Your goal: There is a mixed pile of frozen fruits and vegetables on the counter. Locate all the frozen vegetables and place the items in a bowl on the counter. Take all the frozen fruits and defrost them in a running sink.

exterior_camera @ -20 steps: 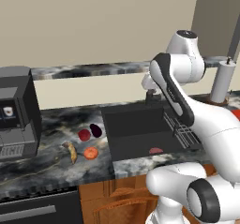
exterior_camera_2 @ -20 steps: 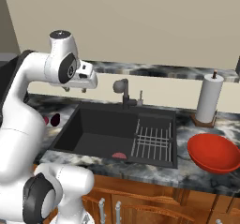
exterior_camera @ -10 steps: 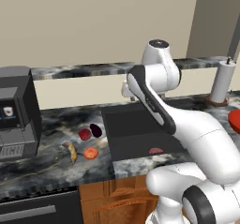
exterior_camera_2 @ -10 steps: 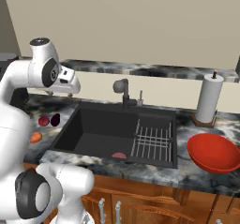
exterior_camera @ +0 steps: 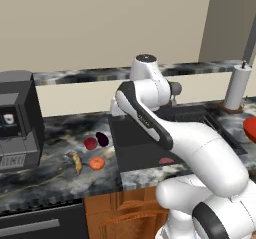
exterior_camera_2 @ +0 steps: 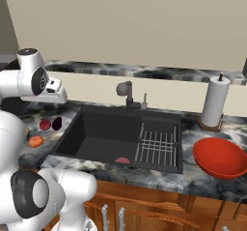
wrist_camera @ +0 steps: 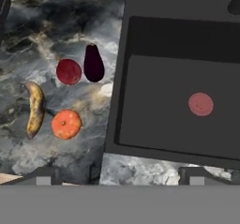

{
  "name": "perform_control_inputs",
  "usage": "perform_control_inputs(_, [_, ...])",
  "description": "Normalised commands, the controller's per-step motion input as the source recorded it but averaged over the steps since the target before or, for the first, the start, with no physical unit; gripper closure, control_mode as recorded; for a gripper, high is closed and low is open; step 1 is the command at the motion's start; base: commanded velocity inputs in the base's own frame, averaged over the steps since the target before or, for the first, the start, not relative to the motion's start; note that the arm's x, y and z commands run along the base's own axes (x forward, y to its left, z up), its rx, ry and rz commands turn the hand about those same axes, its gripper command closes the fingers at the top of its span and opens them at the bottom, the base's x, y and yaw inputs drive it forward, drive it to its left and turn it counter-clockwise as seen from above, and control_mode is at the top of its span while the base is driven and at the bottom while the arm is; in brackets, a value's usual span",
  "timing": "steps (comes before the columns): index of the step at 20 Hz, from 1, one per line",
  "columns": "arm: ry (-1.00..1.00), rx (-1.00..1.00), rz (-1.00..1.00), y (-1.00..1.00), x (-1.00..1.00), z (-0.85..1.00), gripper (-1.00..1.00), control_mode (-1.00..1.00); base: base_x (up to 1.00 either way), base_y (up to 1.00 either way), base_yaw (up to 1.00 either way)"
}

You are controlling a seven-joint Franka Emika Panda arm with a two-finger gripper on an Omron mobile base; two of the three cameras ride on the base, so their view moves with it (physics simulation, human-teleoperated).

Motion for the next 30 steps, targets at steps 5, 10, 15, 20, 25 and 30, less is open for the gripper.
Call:
perform_control_inputs(5, [0.12, 0.00, 0.05, 0.67, 0.00, -0.36, -1.00, -1.00, 0.00, 0.00, 0.00])
perform_control_inputs(10, [0.12, 0.00, 0.05, 0.54, -0.06, -0.35, -1.00, -1.00, 0.00, 0.00, 0.00])
perform_control_inputs(15, [0.02, 0.00, 0.01, 0.08, -0.02, -0.04, -1.00, -1.00, 0.00, 0.00, 0.00])
perform_control_inputs(20, [0.03, 0.00, 0.00, 0.13, -0.22, -0.37, -1.00, -1.00, 0.00, 0.00, 0.00])
perform_control_inputs(25, [0.05, 0.01, -0.01, 0.07, -0.21, -0.51, -1.00, -1.00, 0.00, 0.00, 0.00])
perform_control_inputs(30, [0.03, 0.00, -0.02, 0.01, -0.06, -0.48, -1.00, -1.00, 0.00, 0.00, 0.00])
